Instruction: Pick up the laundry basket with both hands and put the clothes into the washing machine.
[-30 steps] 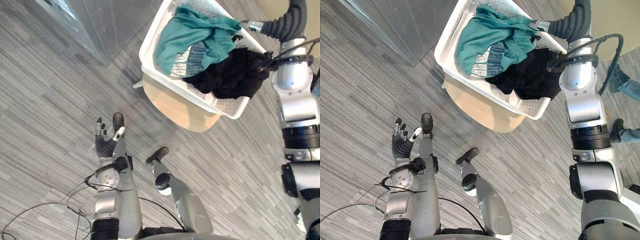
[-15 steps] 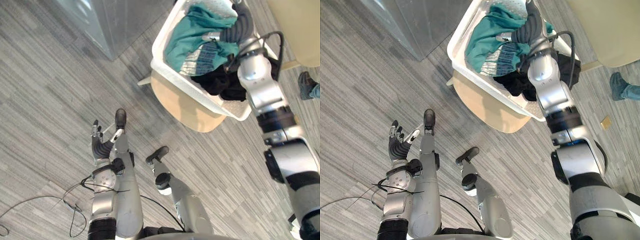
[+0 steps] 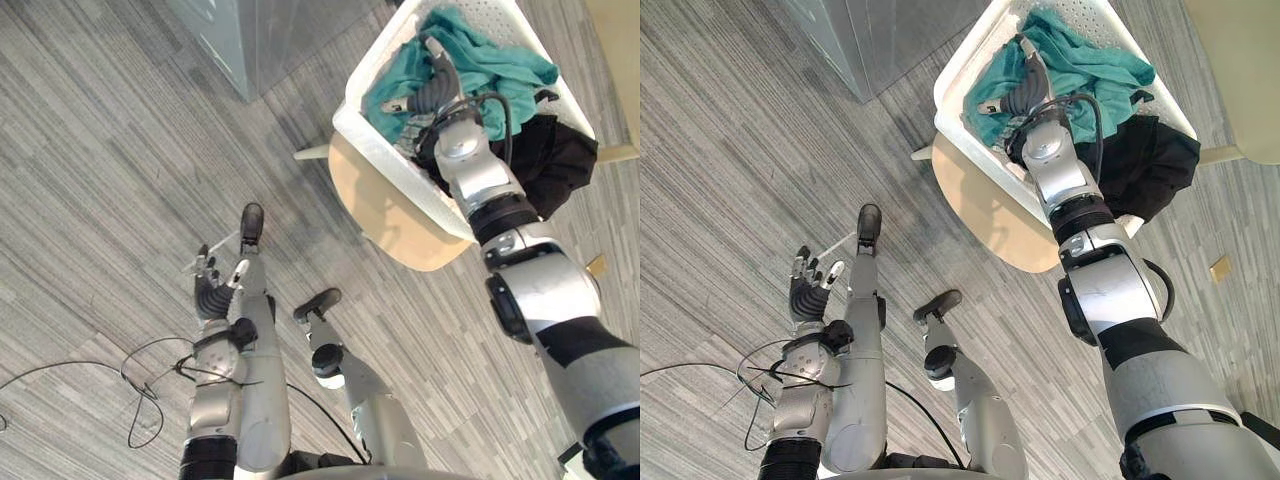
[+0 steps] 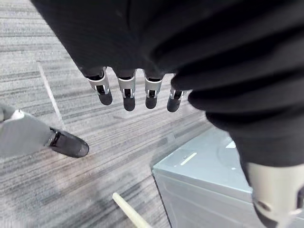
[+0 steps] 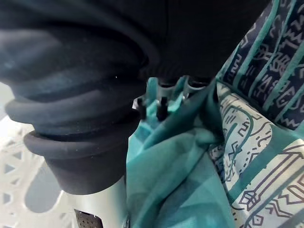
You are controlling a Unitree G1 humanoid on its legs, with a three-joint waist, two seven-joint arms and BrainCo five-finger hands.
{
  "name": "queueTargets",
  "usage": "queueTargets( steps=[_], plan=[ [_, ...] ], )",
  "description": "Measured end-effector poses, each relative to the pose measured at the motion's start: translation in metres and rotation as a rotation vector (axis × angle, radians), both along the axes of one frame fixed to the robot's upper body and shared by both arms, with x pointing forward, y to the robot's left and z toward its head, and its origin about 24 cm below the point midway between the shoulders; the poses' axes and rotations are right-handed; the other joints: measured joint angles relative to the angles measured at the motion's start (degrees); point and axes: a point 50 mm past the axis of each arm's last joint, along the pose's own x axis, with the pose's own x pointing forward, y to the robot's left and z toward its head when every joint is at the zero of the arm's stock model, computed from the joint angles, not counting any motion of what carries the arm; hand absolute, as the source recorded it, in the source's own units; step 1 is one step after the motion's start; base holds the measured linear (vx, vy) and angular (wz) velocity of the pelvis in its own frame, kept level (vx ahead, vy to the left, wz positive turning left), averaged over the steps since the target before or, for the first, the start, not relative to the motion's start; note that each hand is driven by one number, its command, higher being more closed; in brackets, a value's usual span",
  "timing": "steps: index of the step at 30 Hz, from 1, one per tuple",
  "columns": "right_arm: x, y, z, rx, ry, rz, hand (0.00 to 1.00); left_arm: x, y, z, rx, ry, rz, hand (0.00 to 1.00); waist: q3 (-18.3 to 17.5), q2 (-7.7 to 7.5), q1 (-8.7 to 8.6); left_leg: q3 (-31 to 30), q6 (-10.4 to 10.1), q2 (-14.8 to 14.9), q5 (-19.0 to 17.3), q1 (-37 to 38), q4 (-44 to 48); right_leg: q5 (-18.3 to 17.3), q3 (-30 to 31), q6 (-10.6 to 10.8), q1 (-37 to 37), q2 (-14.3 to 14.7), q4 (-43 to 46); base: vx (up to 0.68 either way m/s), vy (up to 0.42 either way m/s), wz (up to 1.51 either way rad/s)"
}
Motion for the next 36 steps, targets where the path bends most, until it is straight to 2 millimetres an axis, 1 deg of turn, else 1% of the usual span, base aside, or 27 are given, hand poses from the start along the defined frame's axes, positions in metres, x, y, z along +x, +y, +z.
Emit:
queueTargets(
  steps=[2,4,8,14,15,17,18,19,21,25,27,31,33,34,35,36],
  plan=[
    [0.001,-0.002,-0.002,0.009,0.012,-0.004,0.0,0.001,-0.005,0.001,-0.012,-0.005,-0.022,0.0,0.0,0.0,0.01,-0.2,-0.4,0.1,0.3,0.0,-0.9,0.0,0.0,0.0,-0.2,0.4,-0.2,0.08,0.087,0.03],
    [0.001,-0.002,-0.002,0.01,0.014,-0.004,0.0,0.001,-0.006,0.001,-0.019,-0.009,-0.026,0.0,0.0,0.0,0.17,-0.3,-0.8,0.3,0.6,-0.2,-1.7,0.0,0.0,0.0,-0.6,0.7,-0.2,0.11,0.125,0.02],
    [0.001,-0.001,-0.001,0.027,0.009,0.006,0.0,0.002,-0.007,0.001,-0.028,-0.013,-0.04,0.0,0.0,0.01,1.06,-0.3,-0.8,0.7,0.9,-0.6,-1.8,0.0,0.1,0.0,-1.1,0.9,-0.2,0.1,0.106,-0.02],
    [0.001,-0.001,0.0,0.025,0.005,0.01,0.0,0.003,-0.017,0.004,-0.046,-0.035,-0.085,0.0,0.0,0.03,1.36,-0.5,-0.8,0.7,0.9,-0.6,-1.9,0.0,0.2,0.0,-1.0,1.1,-0.2,0.11,0.147,0.02],
    [0.001,-0.001,0.0,0.024,0.004,0.01,1.0,0.003,-0.017,0.004,-0.048,-0.039,-0.091,0.0,0.0,0.04,1.43,-0.5,-0.8,0.7,0.9,-0.6,-2.1,0.0,0.1,0.0,-1.1,1.1,-0.2,0.1,0.151,0.02],
    [0.001,-0.002,0.0,0.023,0.0,0.006,1.0,0.003,-0.019,0.007,-0.049,-0.052,-0.103,0.0,0.0,0.05,1.69,-0.6,-1.2,0.7,0.8,-0.5,-3.0,0.0,0.1,0.0,-1.3,1.2,-0.2,0.09,0.14,0.01],
    [0.001,-0.005,0.002,0.027,-0.007,-0.005,1.0,0.004,-0.022,0.009,-0.059,-0.066,-0.114,0.0,0.0,0.07,2.11,-0.5,-1.3,0.7,0.9,-0.6,-3.5,0.0,0.1,0.0,-1.5,1.2,-0.2,0.1,0.16,-0.01],
    [0.001,-0.012,0.005,0.024,-0.017,-0.024,1.0,0.004,-0.025,0.01,-0.069,-0.078,-0.125,0.0,0.1,0.09,2.8,-0.5,-1.3,0.7,0.9,-0.6,-3.9,0.0,0.0,-0.1,-1.8,1.2,-0.3,0.1,0.16,0.0],
    [0.0,-0.02,0.01,0.018,-0.029,-0.045,1.0,0.004,-0.028,0.013,-0.083,-0.095,-0.127,0.0,0.1,0.1,3.22,-0.5,-1.3,0.5,0.9,-0.7,-4.2,-0.4,-0.2,-0.7,-1.7,1.1,-0.3,0.11,0.175,0.11],
    [0.0,-0.024,0.013,0.022,-0.032,-0.051,1.0,0.004,-0.03,0.016,-0.088,-0.108,-0.13,0.0,0.1,0.12,4.05,-0.6,-1.4,0.4,1.1,-0.8,-4.9,-0.7,-1.1,-1.0,-1.8,1.2,-0.1,0.13,0.163,0.12],
    [0.0,-0.024,0.013,0.021,-0.032,-0.048,1.0,0.004,-0.03,0.016,-0.09,-0.109,-0.129,0.0,0.1,0.12,4.21,-1.1,-1.1,0.4,1.4,-0.9,-4.9,-0.7,-1.6,-1.0,-1.8,1.2,0.4,0.17,0.209,0.13],
    [-0.001,-0.025,0.014,0.02,-0.038,-0.053,1.0,0.007,-0.035,0.02,-0.11,-0.128,-0.128,0.0,0.1,0.11,4.16,-2.1,-1.3,0.6,1.9,-1.0,-3.4,-0.7,-1.8,-1.0,-1.2,0.9,2.5,0.2,0.229,0.17],
    [-0.005,-0.024,0.022,0.015,-0.081,-0.038,1.0,0.011,-0.037,0.025,-0.114,-0.145,-0.127,0.0,0.1,0.11,4.1,-2.0,-0.6,0.9,1.3,-1.1,-1.6,-0.7,-1.8,-1.0,-0.6,0.9,3.5,0.15,0.179,0.05],
    [-0.01,-0.02,0.034,0.011,-0.134,-0.015,1.0,0.011,-0.036,0.027,-0.117,-0.154,-0.117,0.0,0.1,0.11,3.77,-2.0,-0.5,1.5,1.0,-1.2,0.1,-0.7,-1.9,-1.0,-0.6,0.7,4.9,0.13,0.177,-0.21],
    [-0.018,-0.018,0.05,0.009,-0.214,-0.001,1.0,0.011,-0.035,0.027,-0.116,-0.154,-0.107,0.0,0.1,0.15,3.5,-1.8,-0.7,2.5,-0.6,-1.2,2.5,-0.7,-1.8,-1.0,-0.3,0.8,6.5,0.13,0.174,-0.27],
    [-0.023,-0.017,0.058,0.006,-0.261,0.005,1.0,0.01,-0.035,0.027,-0.116,-0.153,-0.103,0.0,0.1,0.16,3.25,-1.8,-0.6,2.9,-1.3,-1.3,3.9,-0.7,-1.8,-1.0,0.1,0.8,7.1,0.11,0.165,-0.28]
  ],
)
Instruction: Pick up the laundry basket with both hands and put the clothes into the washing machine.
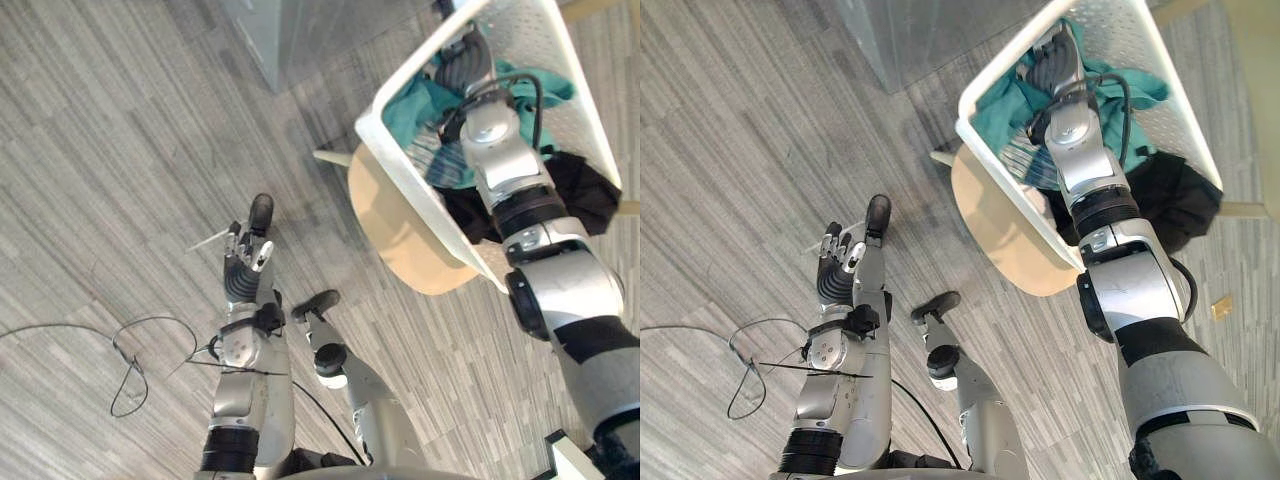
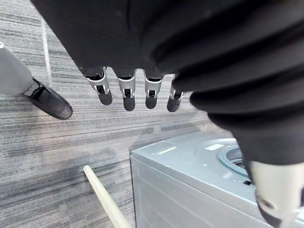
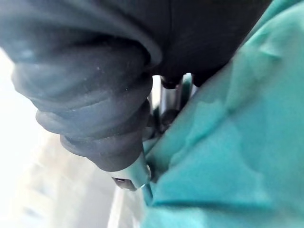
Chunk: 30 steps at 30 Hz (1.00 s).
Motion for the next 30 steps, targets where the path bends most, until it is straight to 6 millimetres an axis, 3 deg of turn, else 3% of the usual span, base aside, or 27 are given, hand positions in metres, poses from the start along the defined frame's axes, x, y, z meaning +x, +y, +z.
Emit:
queueTargets(
  steps=[3,7,13,18,19,22,24,27,30],
  plan=[
    [-0.041,-0.014,0.049,0.009,-0.308,-0.003,1.0,-0.001,0.0,0.0,0.015,0.004,0.013,0.0,0.0,0.0,-1.08,0.3,-0.8,1.8,-3.7,0.3,5.5,0.0,0.3,0.0,2.1,0.7,1.0,0.09,0.156,-0.2],
    [-0.078,-0.047,0.077,0.133,-0.537,-0.081,1.0,0.0,0.0,0.001,0.018,0.001,0.012,0.0,0.0,-0.01,-2.09,0.9,-0.9,1.9,-3.7,2.2,5.4,0.0,1.0,0.0,3.6,0.6,1.0,0.07,0.158,-0.03],
    [-0.102,-0.076,0.076,0.235,-0.676,-0.202,1.0,0.0,-0.002,0.001,0.028,-0.001,0.007,0.0,-0.1,-0.14,-2.18,3.0,-0.9,0.6,-3.7,5.5,4.1,-2.1,2.0,0.1,5.4,-1.2,1.4,0.05,0.141,0.02],
    [-0.102,-0.091,0.062,0.272,-0.663,-0.257,1.0,0.0,-0.003,0.001,0.031,-0.001,0.0,0.0,-0.2,-0.26,-2.64,3.1,-0.8,0.0,-3.3,6.0,3.0,-2.1,2.0,0.1,5.5,-1.7,1.9,0.01,0.129,0.04],
    [-0.1,-0.092,0.059,0.268,-0.652,-0.26,0.0,0.0,-0.003,0.001,0.032,-0.001,0.001,0.0,-0.2,-0.27,-2.67,3.3,-0.7,-0.1,-3.2,6.1,3.0,-2.1,2.1,0.1,5.5,-2.0,1.9,0.01,0.123,0.0],
    [-0.097,-0.087,0.056,0.246,-0.635,-0.245,0.0,0.0,0.0,0.001,0.041,-0.001,0.005,0.0,-0.2,-0.32,-2.91,3.7,-0.7,-0.3,-3.2,6.1,3.1,-2.1,2.3,0.1,5.5,-2.3,1.8,0.01,0.091,-0.02],
    [-0.088,-0.071,0.05,0.178,-0.587,-0.188,0.0,0.0,0.006,0.001,0.054,0.001,0.021,0.0,-0.6,-0.85,-3.36,3.8,-0.7,-0.3,-3.2,5.9,3.2,-2.0,2.4,0.1,5.2,-2.2,1.5,0.01,0.062,-0.07],
    [-0.067,-0.05,0.032,0.069,-0.455,-0.107,0.0,0.0,0.012,0.002,0.091,-0.001,0.033,0.0,-1.9,-2.75,-3.68,3.3,-0.7,-0.2,-3.2,3.5,3.5,-1.8,2.4,0.3,4.1,-1.1,-0.7,0.02,0.034,-0.02],
    [-0.046,-0.036,0.012,0.025,-0.312,-0.05,0.0,-0.001,0.013,0.002,0.097,0.002,0.041,0.0,-1.9,-2.75,-3.39,2.0,-0.8,-0.1,-3.3,0.6,4.2,-1.4,1.8,0.9,2.7,-0.2,-1.6,0.04,0.078,0.08]
  ],
)
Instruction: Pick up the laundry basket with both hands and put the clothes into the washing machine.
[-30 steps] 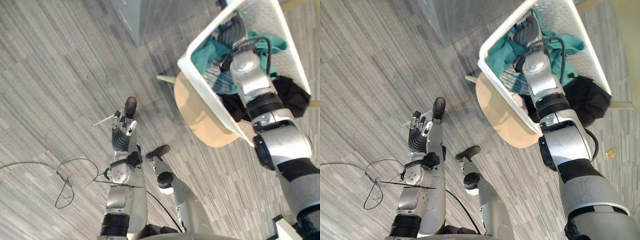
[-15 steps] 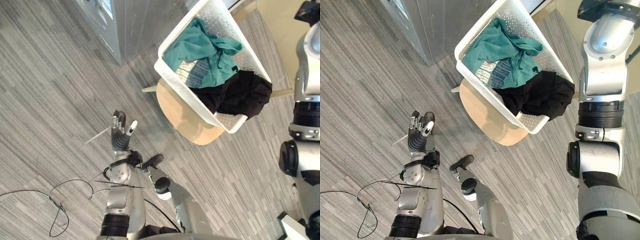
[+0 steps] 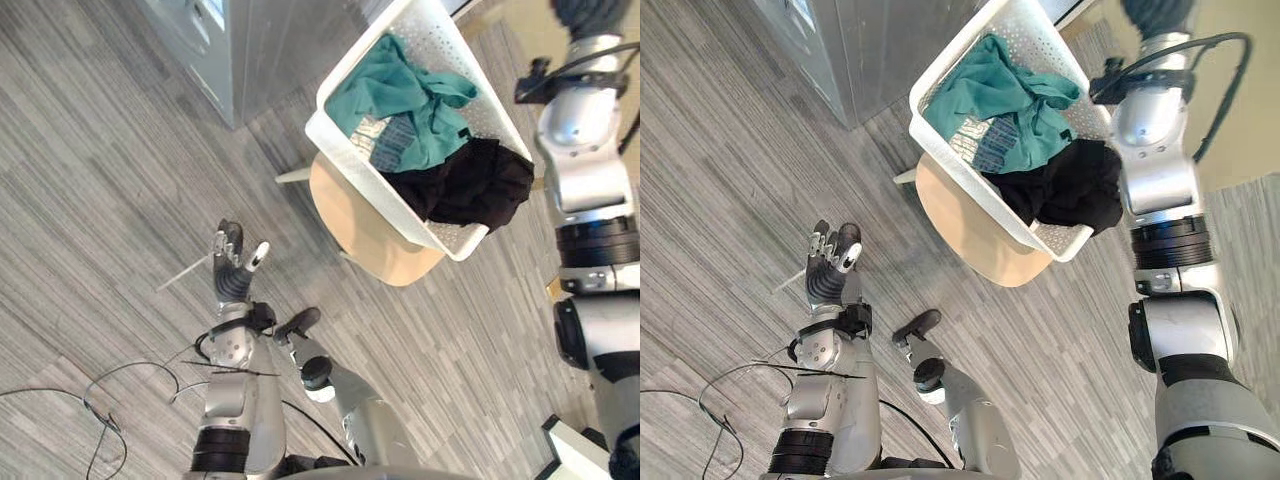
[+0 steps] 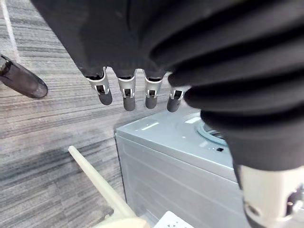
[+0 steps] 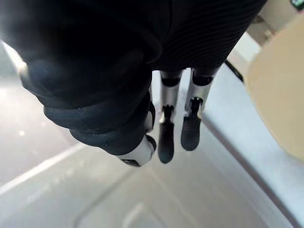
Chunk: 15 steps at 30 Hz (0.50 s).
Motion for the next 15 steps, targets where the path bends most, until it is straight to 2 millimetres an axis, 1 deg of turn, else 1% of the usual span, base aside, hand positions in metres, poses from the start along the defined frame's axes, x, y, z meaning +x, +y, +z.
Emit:
queueTargets(
  steps=[5,6,7,8,11,15],
  plan=[
    [0.023,0.021,-0.024,-0.008,0.163,0.056,0.0,-0.002,0.009,-0.001,0.002,0.006,0.039,0.0,0.0,0.0,-0.03,-1.8,0.0,0.1,-0.3,-3.1,0.1,2.2,-1.6,1.7,-2.1,0.5,0.0,0.07,0.088,0.03],
    [0.025,0.022,-0.027,-0.003,0.178,0.058,0.0,-0.002,0.01,-0.001,0.002,0.006,0.04,0.0,0.0,0.0,-0.03,-2.0,0.1,0.1,-0.3,-3.4,0.1,2.5,-1.8,1.8,-2.3,0.5,0.0,0.1,0.086,0.05],
    [0.03,0.025,-0.034,0.005,0.22,0.063,0.0,-0.002,0.011,-0.001,0.002,0.007,0.043,0.0,0.0,0.01,0.04,-2.3,0.3,0.1,-0.1,-3.7,0.1,3.2,-1.9,1.5,-2.5,0.7,0.0,0.11,0.095,0.08],
    [0.035,0.027,-0.042,0.012,0.26,0.066,0.0,-0.002,0.012,-0.002,0.002,0.009,0.047,0.0,0.0,0.01,0.08,-2.7,0.4,0.1,-0.2,-3.9,0.1,3.6,-2.4,1.8,-2.5,0.8,0.1,0.12,0.098,0.08],
    [0.044,0.031,-0.054,0.034,0.33,0.064,0.0,-0.004,0.017,-0.002,0.001,0.01,0.068,0.0,0.0,0.01,0.15,-3.6,0.4,-0.1,-0.2,-4.5,0.1,3.8,-3.2,1.7,-2.7,0.9,0.2,0.16,0.1,0.1],
    [0.051,0.03,-0.061,0.049,0.388,0.055,0.0,-0.007,0.017,-0.002,0.001,0.01,0.069,0.0,0.0,0.01,0.37,-4.6,0.4,-0.2,-0.2,-5.7,0.5,3.8,-3.6,1.7,-3.3,1.2,0.4,0.17,0.108,0.06]
  ],
)
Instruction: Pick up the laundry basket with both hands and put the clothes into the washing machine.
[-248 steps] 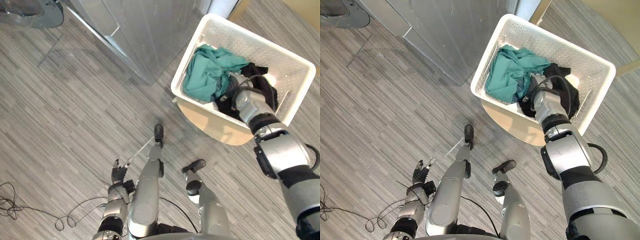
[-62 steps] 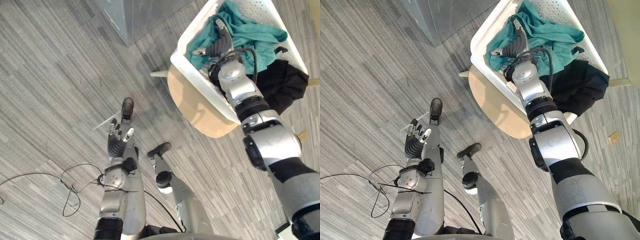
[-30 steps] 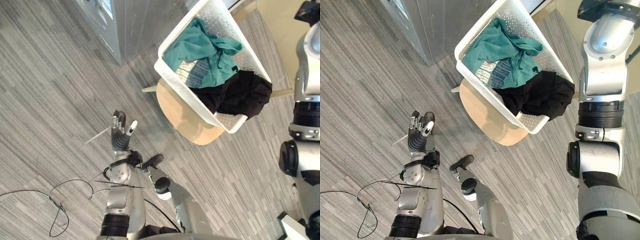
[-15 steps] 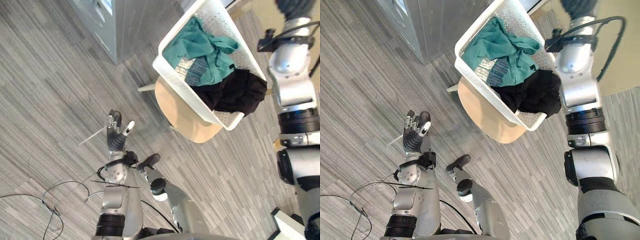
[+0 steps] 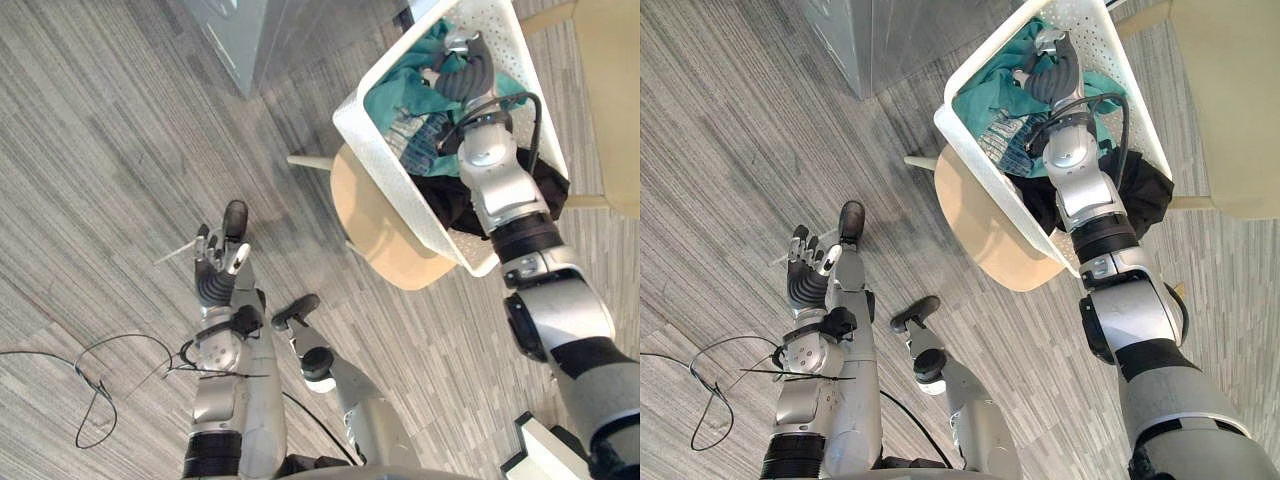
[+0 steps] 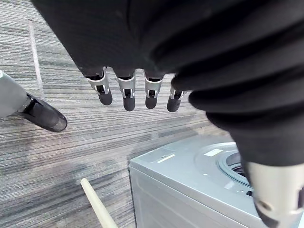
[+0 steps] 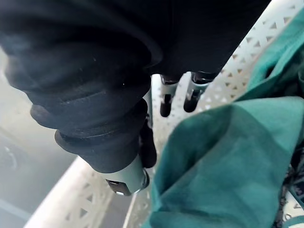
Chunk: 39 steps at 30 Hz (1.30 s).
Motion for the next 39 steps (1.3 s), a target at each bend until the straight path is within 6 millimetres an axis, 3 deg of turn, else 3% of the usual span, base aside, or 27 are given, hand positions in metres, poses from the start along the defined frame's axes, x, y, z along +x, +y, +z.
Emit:
queueTargets(
  steps=[5,14,15,17,29,33,39],
  plan=[
    [0.01,-0.012,-0.021,0.033,0.12,-0.064,0.0,0.0,-0.004,0.004,-0.011,-0.02,-0.017,0.0,0.0,0.01,0.96,-0.8,0.1,0.3,-0.1,-1.5,0.1,0.0,-1.0,0.0,-1.2,0.2,1.4,0.19,0.146,0.04],
    [0.015,-0.013,-0.027,0.027,0.171,-0.072,0.0,0.002,-0.014,0.006,-0.045,-0.034,-0.065,0.0,0.0,0.07,1.51,-2.0,0.4,0.6,-0.4,-2.5,0.3,0.0,-1.4,0.0,-1.6,0.9,2.1,0.17,0.138,0.05],
    [0.015,-0.014,-0.028,0.02,0.175,-0.076,1.0,0.002,-0.014,0.006,-0.045,-0.035,-0.069,0.0,0.0,0.07,1.65,-2.1,0.4,0.6,-0.4,-2.5,0.1,0.0,-1.5,0.0,-1.7,0.9,2.1,0.16,0.138,0.04],
    [0.016,-0.016,-0.032,0.0,0.199,-0.084,1.0,0.002,-0.017,0.006,-0.044,-0.037,-0.087,0.0,0.0,0.07,2.6,-2.1,0.4,0.6,-0.4,-2.7,-0.3,0.0,-1.7,0.0,-2.1,0.8,2.4,0.15,0.14,0.0],
    [0.014,-0.01,-0.016,-0.024,0.135,-0.096,1.0,0.003,-0.027,0.01,-0.1,-0.062,-0.123,0.0,0.1,0.13,2.48,-2.0,0.5,1.4,-0.5,-2.5,1.0,0.0,-1.9,0.0,-2.0,0.7,4.3,0.15,0.146,-0.01],
    [-0.001,-0.007,0.014,0.057,-0.07,-0.137,1.0,0.003,-0.033,0.013,-0.121,-0.081,-0.107,0.0,0.1,0.16,2.38,-1.9,-0.2,3.4,-2.8,-1.0,4.4,-0.2,-2.1,-0.2,-0.5,0.2,8.3,0.18,0.174,-0.13],
    [-0.044,-0.043,0.059,0.172,-0.402,-0.28,1.0,0.002,-0.035,0.016,-0.125,-0.101,-0.097,0.0,0.1,0.16,2.15,-1.3,0.0,3.2,-4.1,-0.8,6.2,-0.7,-1.9,-0.5,-0.2,-0.8,9.7,0.17,0.133,-0.02]
  ],
)
